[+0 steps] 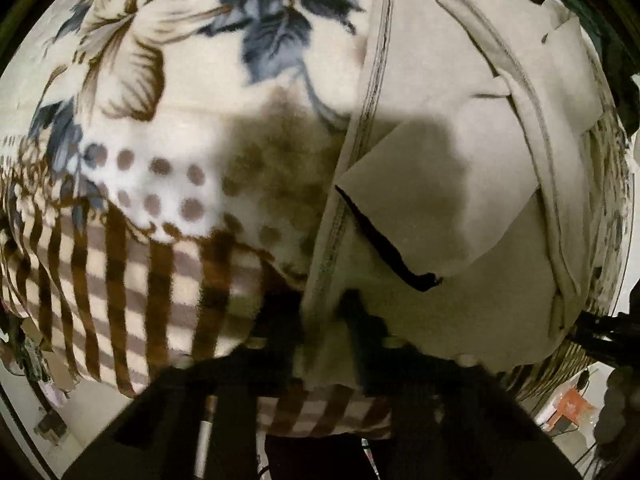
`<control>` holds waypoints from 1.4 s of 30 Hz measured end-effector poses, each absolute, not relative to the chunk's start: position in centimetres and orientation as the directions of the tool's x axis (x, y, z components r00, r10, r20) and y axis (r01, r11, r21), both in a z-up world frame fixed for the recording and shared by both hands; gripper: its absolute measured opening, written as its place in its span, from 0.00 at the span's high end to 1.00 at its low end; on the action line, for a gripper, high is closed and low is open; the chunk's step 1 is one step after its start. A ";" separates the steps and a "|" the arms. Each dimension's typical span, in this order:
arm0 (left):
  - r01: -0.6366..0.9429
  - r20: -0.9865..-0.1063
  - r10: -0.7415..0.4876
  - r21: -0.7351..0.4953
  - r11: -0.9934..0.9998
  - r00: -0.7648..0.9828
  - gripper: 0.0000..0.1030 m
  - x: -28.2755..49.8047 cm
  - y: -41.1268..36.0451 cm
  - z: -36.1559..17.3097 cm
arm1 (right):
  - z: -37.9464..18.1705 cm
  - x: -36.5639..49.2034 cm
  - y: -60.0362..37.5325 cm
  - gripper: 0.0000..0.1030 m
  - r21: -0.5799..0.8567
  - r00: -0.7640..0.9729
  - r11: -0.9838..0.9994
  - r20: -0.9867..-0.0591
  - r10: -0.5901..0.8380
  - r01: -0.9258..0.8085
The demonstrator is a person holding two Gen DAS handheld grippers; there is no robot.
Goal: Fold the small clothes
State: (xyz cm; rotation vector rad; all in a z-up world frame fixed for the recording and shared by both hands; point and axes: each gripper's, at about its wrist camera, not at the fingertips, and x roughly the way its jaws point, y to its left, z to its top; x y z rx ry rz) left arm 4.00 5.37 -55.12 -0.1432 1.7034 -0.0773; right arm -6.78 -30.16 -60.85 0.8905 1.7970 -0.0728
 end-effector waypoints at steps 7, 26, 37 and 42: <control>-0.085 -0.969 -0.220 -0.211 0.974 -0.114 0.98 4.3 8.8 -52.6 | -59.2 -8.1 -31.1 0.94 0.348 -0.111 0.736 -0.862 0.495 0.581; -0.436 -0.824 -0.565 -0.523 0.733 0.039 0.96 21.4 14.6 -51.6 | -51.9 9.8 -35.1 0.88 0.518 0.225 0.595 -0.838 0.497 0.615; -0.385 -0.896 -0.429 -0.438 0.812 0.115 0.46 19.0 17.6 -50.2 | -49.8 8.1 -35.8 0.43 0.459 0.202 0.698 -0.884 0.422 0.550; -0.230 -0.919 -0.377 -0.394 0.890 0.116 0.46 20.8 12.8 -51.5 | -52.6 9.5 -32.3 0.43 0.414 0.191 0.726 -0.908 0.373 0.549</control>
